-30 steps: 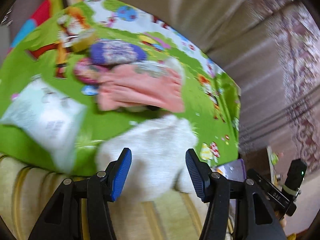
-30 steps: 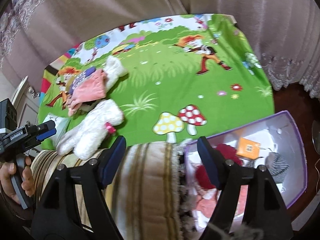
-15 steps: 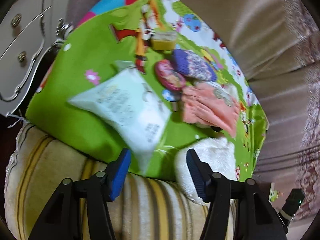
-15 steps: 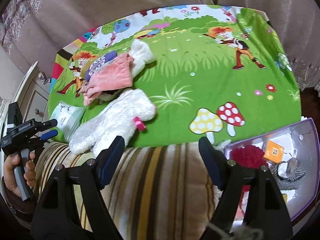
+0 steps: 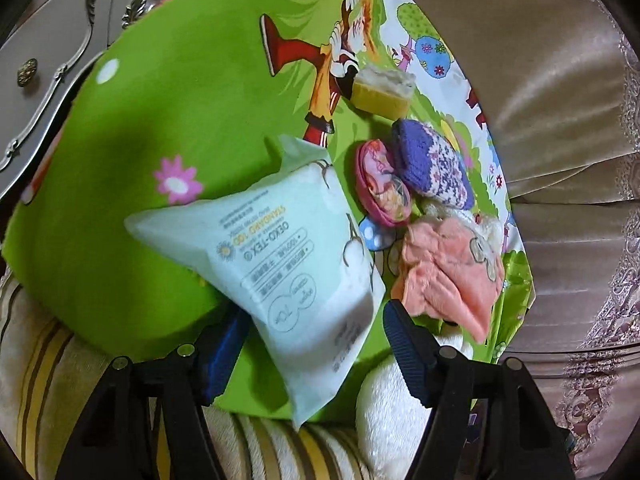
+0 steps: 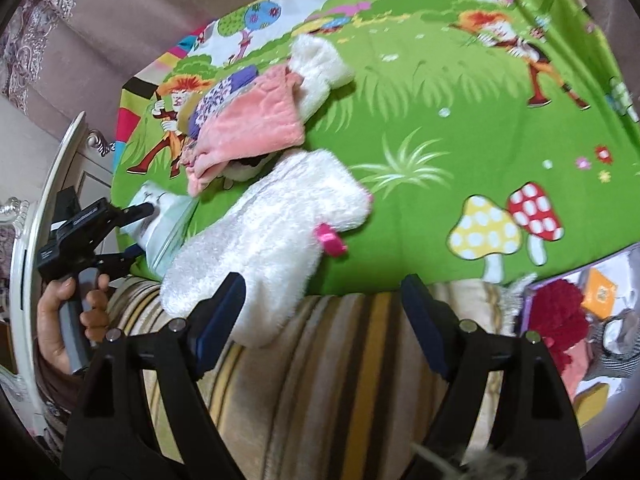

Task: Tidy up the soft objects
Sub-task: 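Move both open tools back over the pile of soft items, then grasp the white printed bag with the left tool while the right tool grasps the white fluffy plush, then carry the white bag and fluffy plush into the box and open both tools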

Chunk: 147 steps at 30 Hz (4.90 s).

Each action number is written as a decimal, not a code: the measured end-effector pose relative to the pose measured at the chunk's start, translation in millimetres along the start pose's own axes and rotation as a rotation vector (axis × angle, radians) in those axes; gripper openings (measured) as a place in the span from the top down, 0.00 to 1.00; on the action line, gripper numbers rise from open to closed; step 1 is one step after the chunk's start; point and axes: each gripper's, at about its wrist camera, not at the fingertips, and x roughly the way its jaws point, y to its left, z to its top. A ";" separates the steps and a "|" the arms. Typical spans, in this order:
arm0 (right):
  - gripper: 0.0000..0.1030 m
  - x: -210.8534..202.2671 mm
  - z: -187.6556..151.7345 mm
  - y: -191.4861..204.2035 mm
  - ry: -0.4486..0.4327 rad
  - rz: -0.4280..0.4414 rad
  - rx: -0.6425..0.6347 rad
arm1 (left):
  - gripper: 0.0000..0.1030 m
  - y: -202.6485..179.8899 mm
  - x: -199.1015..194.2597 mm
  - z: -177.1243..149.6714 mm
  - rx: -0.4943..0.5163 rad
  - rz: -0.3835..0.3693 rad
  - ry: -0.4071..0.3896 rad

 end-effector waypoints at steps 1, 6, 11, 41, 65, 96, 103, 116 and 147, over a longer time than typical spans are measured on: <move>0.20 4.7 1.5 1.6 0.013 0.011 0.006 | 0.34 -1.7 1.7 1.7 0.009 0.003 -0.005; 0.17 25.0 8.1 1.3 0.074 0.066 0.075 | 0.46 -9.8 10.2 10.5 0.055 0.010 -0.013; 0.16 37.9 15.0 4.0 0.101 0.099 0.120 | 0.52 -25.6 10.1 10.0 0.126 0.011 -0.030; 0.32 90.6 60.4 61.2 0.089 0.000 -0.012 | 0.47 -28.2 16.6 -1.7 0.116 -0.007 0.017; 0.59 14.0 29.6 43.4 -0.068 0.148 -0.022 | 0.54 -30.3 -41.3 -28.3 0.130 -0.078 -0.116; 0.59 -131.5 -20.5 -99.8 -0.367 -0.123 0.143 | 0.54 -160.6 -8.5 -128.3 0.398 -0.203 0.032; 0.59 -149.0 -42.9 -133.9 -0.385 -0.273 0.175 | 0.54 -197.4 13.9 -166.8 0.486 -0.232 0.108; 0.59 -163.8 -74.1 -171.4 -0.383 -0.513 0.201 | 0.54 -256.4 48.1 -235.5 0.641 -0.275 0.264; 0.31 -174.4 -92.7 -203.7 -0.366 -0.678 0.293 | 0.45 -290.0 73.4 -288.3 0.783 -0.309 0.422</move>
